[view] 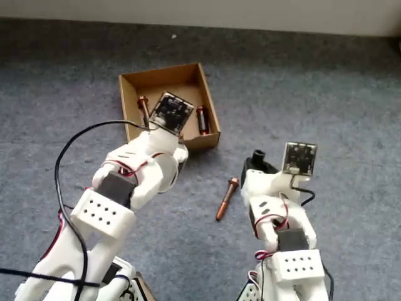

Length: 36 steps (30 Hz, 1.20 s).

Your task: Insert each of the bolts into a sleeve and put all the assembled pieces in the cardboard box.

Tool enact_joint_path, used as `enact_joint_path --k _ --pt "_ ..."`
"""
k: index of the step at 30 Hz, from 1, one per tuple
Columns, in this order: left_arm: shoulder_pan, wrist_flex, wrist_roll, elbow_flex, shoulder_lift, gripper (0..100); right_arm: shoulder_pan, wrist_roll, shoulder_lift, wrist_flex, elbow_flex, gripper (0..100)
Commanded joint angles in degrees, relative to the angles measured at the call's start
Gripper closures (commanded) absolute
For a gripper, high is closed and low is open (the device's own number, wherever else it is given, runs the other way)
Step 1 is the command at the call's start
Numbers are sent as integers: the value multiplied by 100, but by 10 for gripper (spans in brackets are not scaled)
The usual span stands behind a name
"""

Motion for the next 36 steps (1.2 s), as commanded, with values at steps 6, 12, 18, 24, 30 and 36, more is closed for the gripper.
enact_joint_path --k 6,12,18,24,30,36 --pt "-303 -220 695 593 -2123 995 -1174 738 -1727 4 796 994" --pt "-295 -220 1292 1068 -3495 995 -1842 1169 -2721 4 1481 994" --pt "242 -220 1398 1455 -4453 995 -2404 1248 -2932 136 1552 994" --pt "637 -220 1398 1534 -5182 995 -2835 1248 -2914 145 1552 994" --pt "646 -202 1398 1569 -5604 995 -3134 1257 -2914 163 1552 994" --pt "646 -440 1389 1886 -5648 995 -3389 1257 -2914 163 1552 994"
